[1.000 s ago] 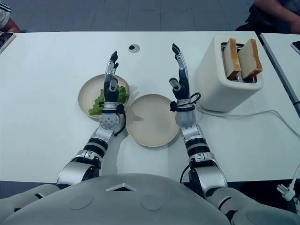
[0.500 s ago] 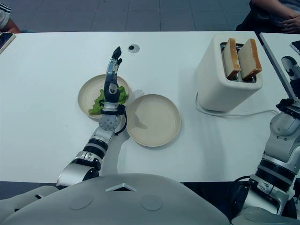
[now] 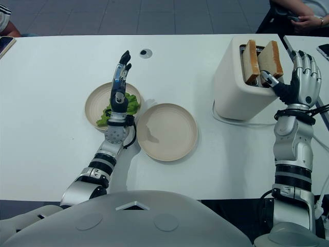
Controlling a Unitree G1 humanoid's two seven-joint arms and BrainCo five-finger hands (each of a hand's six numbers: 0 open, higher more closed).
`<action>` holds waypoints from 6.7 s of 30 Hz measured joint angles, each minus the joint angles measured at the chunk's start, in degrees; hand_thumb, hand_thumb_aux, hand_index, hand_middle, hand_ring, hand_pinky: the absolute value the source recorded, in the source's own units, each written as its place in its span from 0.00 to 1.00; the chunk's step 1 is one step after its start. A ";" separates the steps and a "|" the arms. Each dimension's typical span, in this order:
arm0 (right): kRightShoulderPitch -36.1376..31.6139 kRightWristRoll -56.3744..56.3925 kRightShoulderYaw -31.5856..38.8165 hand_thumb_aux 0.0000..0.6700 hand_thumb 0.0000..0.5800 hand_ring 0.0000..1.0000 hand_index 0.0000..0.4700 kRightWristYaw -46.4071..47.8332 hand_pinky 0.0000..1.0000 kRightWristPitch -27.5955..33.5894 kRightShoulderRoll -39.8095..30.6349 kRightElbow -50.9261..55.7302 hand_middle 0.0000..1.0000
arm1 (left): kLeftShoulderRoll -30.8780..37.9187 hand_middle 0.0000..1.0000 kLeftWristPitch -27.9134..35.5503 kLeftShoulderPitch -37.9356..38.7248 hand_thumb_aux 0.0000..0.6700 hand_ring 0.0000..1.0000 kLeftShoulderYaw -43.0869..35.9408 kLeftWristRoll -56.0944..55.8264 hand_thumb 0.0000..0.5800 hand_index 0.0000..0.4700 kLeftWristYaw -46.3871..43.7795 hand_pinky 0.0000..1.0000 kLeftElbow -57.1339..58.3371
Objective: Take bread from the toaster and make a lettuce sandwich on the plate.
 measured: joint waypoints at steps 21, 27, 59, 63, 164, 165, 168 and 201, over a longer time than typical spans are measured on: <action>3.64 39.96 20.51 1.00 1.00 1.00 1.00 9.82 1.00 -23.26 9.17 -24.20 1.00 | 2.07 0.00 1.14 2.04 0.00 0.00 5.58 -0.30 0.00 0.00 1.65 0.00 -8.02; 8.49 52.93 31.93 1.00 1.00 1.00 1.00 35.01 1.00 -14.43 11.22 -11.37 1.00 | 7.34 0.00 7.16 3.27 0.00 0.00 9.90 12.94 0.00 0.00 8.33 0.00 -16.54; 11.65 13.03 22.58 0.00 0.00 0.00 0.00 22.14 0.00 -12.06 3.68 -20.18 0.00 | 26.28 0.00 40.78 10.79 1.00 0.00 -7.70 33.18 1.00 1.00 1.95 0.00 -16.31; 11.68 13.15 22.45 0.00 0.00 0.00 0.00 21.41 0.00 -12.33 4.33 -20.61 0.00 | 26.30 0.00 40.55 11.77 1.00 0.00 -7.94 30.98 1.00 1.00 1.58 0.00 -19.07; 3.80 28.91 22.53 0.00 0.00 0.00 0.00 27.88 0.00 -15.24 6.67 -5.38 0.00 | 21.60 0.00 12.65 8.30 0.22 0.00 -26.29 38.80 0.39 0.22 0.91 0.00 -15.58; 3.08 25.66 21.04 0.00 0.00 0.00 0.00 23.36 0.00 -16.07 6.68 -5.95 0.00 | 21.71 0.00 12.28 8.40 0.17 0.00 -26.43 37.67 0.32 0.17 0.73 0.00 -15.70; 0.85 16.81 13.43 0.00 0.00 0.00 0.00 7.01 0.00 -16.97 7.15 -9.57 0.00 | 22.30 0.00 10.51 9.65 0.13 0.00 -26.74 33.75 0.25 0.13 -0.55 0.00 -16.86; 2.05 9.16 33.31 0.08 0.16 0.65 0.08 7.10 0.65 -16.50 14.27 10.06 0.65 | 11.67 0.00 31.21 -2.15 0.85 0.00 -27.34 16.69 0.98 0.85 9.11 0.00 3.15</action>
